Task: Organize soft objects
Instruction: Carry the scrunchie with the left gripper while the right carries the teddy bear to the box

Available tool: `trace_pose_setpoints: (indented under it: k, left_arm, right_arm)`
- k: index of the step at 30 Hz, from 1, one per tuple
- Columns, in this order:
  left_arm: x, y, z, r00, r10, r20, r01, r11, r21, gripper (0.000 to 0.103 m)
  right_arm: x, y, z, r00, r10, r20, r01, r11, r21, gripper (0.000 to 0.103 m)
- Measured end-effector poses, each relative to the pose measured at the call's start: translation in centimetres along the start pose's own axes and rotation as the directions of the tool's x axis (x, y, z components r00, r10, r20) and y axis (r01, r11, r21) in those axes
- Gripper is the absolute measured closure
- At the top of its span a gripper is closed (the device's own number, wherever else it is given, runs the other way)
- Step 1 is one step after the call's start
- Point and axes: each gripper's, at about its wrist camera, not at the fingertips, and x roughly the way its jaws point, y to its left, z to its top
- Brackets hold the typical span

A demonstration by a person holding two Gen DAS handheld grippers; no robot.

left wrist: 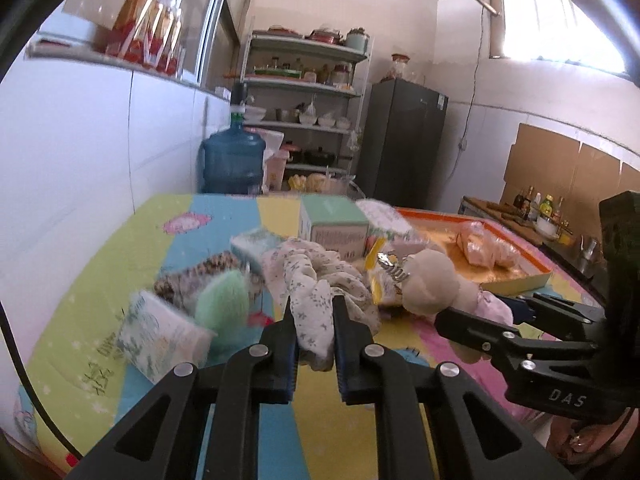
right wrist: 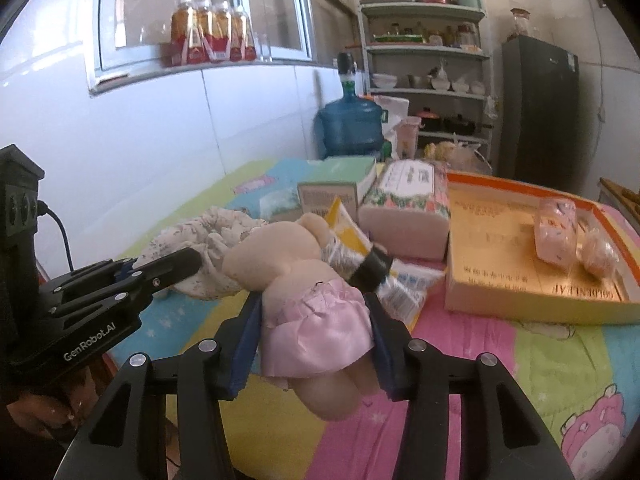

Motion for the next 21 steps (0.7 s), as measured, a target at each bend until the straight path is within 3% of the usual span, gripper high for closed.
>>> trace_pose_setpoints:
  k: [11, 21]
  left_arm:
    - [-1.2, -1.7, 3.4, 0.997, -0.030, 0.073, 0.028, 0.999, 0.033, 0.088]
    - [-0.3, -5.0, 5.6, 0.988, -0.124, 0.093, 0.117, 0.990, 0.078, 0.088]
  right_arm:
    - [-2.9, -0.5, 2.4, 0.993, -0.050, 0.106, 0.052, 0.999, -0.015, 0.052]
    - [-5.0, -3.2, 2.9, 0.979, -0.141, 0.145, 0.139, 0.990, 0.023, 0.052]
